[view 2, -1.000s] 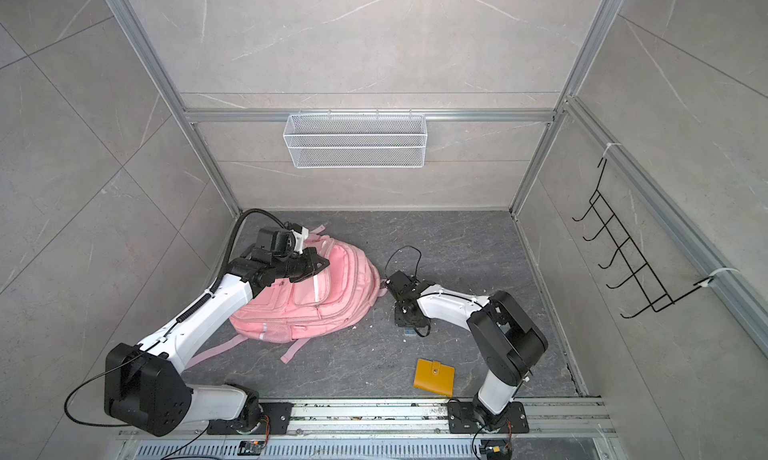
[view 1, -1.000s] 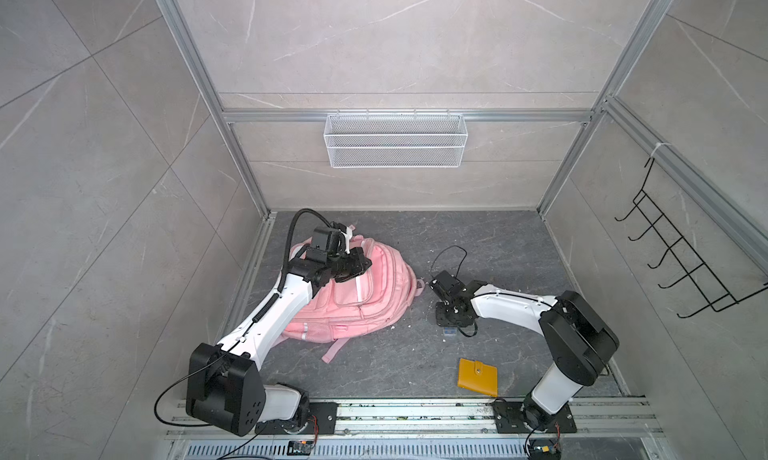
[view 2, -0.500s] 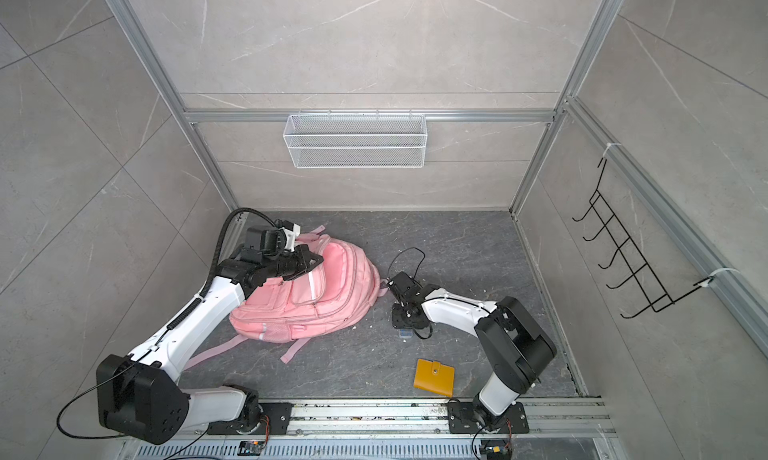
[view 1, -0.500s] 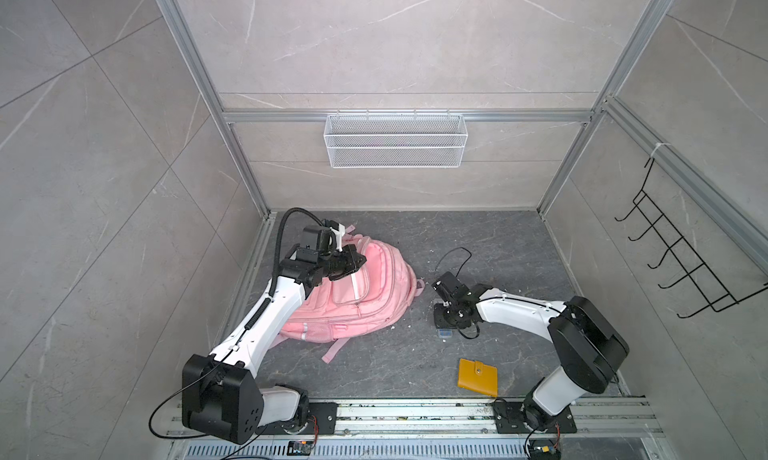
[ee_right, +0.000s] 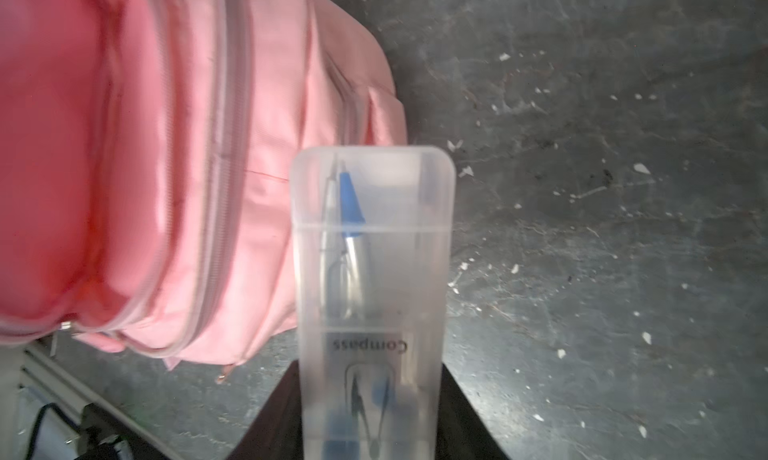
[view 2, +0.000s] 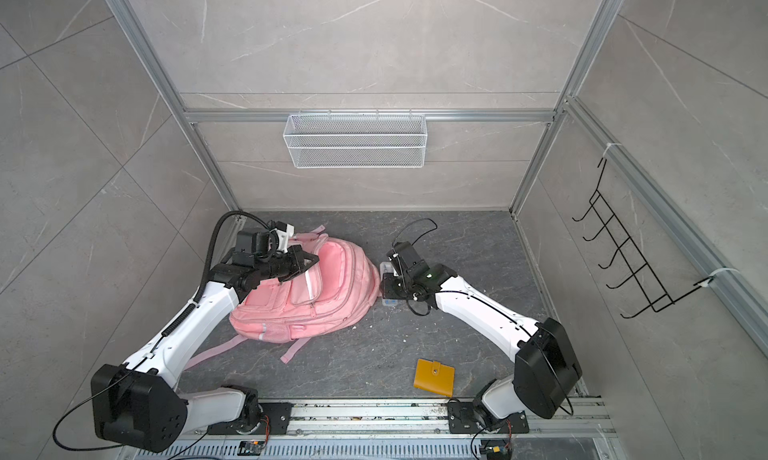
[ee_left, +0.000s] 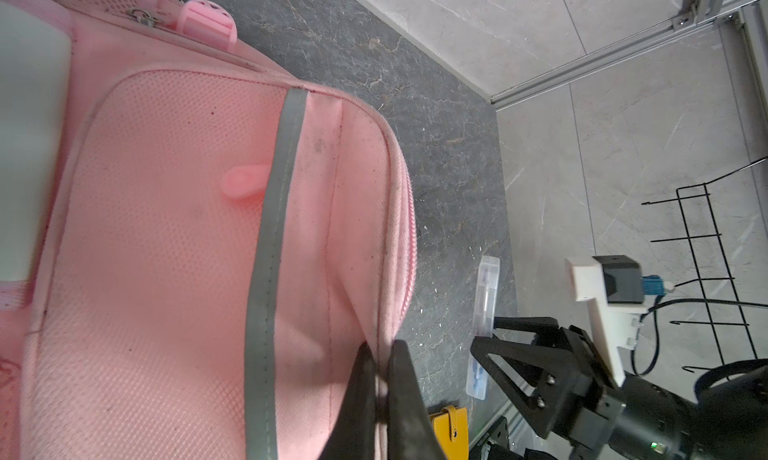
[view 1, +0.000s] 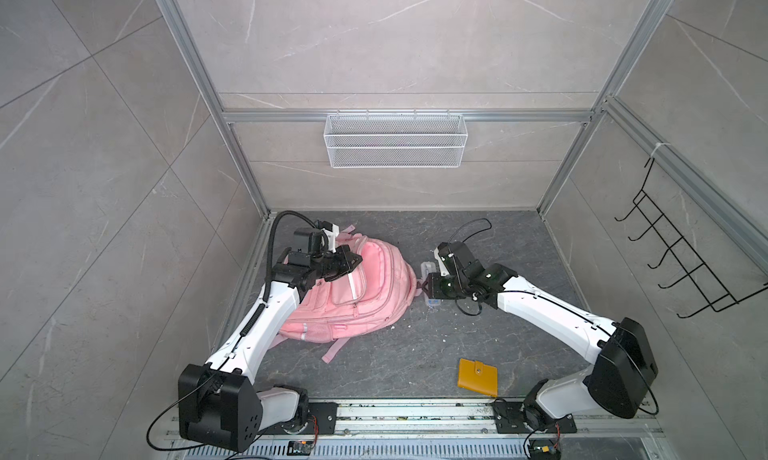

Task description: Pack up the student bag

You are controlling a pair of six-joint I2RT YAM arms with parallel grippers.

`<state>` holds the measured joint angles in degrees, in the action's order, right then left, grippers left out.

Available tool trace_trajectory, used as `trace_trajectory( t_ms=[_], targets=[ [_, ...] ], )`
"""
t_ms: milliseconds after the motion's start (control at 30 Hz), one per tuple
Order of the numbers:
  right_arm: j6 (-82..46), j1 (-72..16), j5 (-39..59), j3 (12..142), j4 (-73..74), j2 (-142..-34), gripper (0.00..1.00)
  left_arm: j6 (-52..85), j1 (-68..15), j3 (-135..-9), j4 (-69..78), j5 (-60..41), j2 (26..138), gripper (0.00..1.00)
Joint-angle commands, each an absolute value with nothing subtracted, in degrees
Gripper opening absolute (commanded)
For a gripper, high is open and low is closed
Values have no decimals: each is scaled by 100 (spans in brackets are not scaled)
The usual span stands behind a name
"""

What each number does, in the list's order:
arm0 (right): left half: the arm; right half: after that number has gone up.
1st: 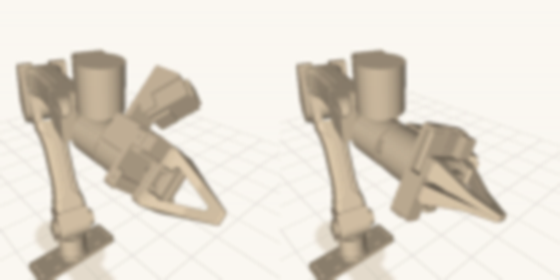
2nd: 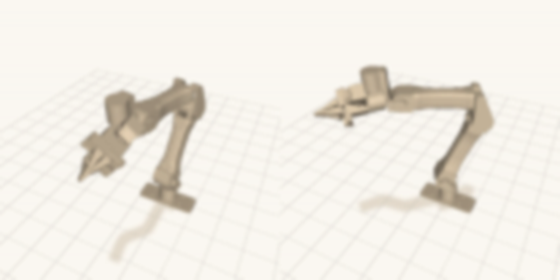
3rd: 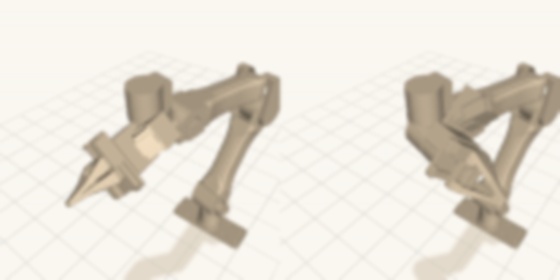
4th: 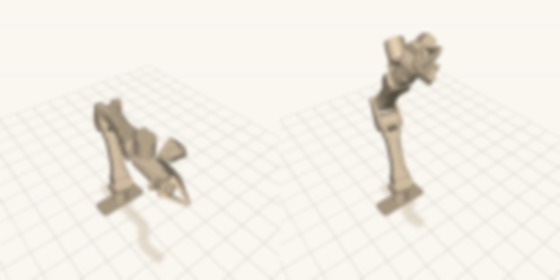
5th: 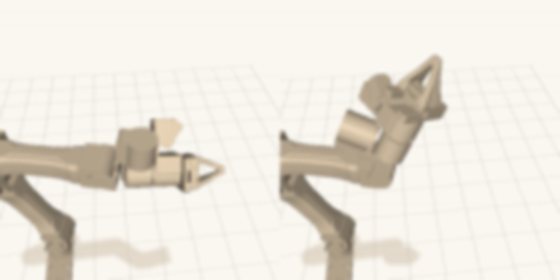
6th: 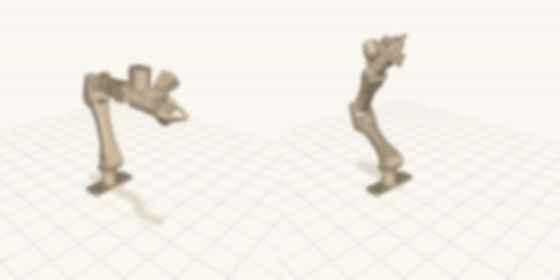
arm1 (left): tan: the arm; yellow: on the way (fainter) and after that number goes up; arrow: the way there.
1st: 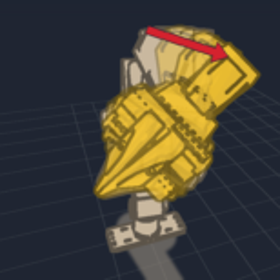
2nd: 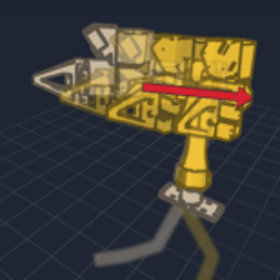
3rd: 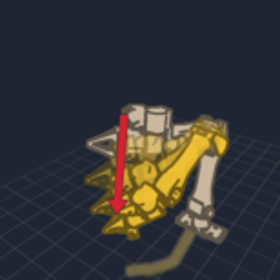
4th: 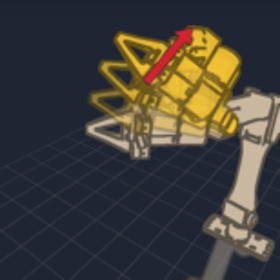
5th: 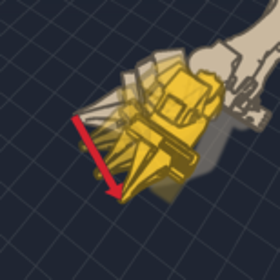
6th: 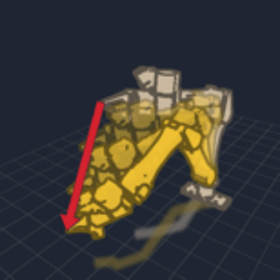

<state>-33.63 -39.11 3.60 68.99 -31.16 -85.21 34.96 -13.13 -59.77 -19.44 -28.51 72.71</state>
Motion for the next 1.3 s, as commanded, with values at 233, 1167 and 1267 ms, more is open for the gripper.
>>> trace_trajectory(
  t_ms=[233, 1167, 1267],
  targets=[
    [-3753, -4218, 1698, 8285, -2880, -9596, 0, 3814, -1259, -5792, -786, -3388, 6890, 0],
    [-4363, -4489, 2820, 10343, -1842, -12201, 0, 4421, -1272, -5296, -145, -3340, 6662, 0],
    [-4384, -4491, 2830, 10370, -1827, -12228, 9, 4430, -1268, -5290, -143, -3300, 6659, 0]
  ],
)
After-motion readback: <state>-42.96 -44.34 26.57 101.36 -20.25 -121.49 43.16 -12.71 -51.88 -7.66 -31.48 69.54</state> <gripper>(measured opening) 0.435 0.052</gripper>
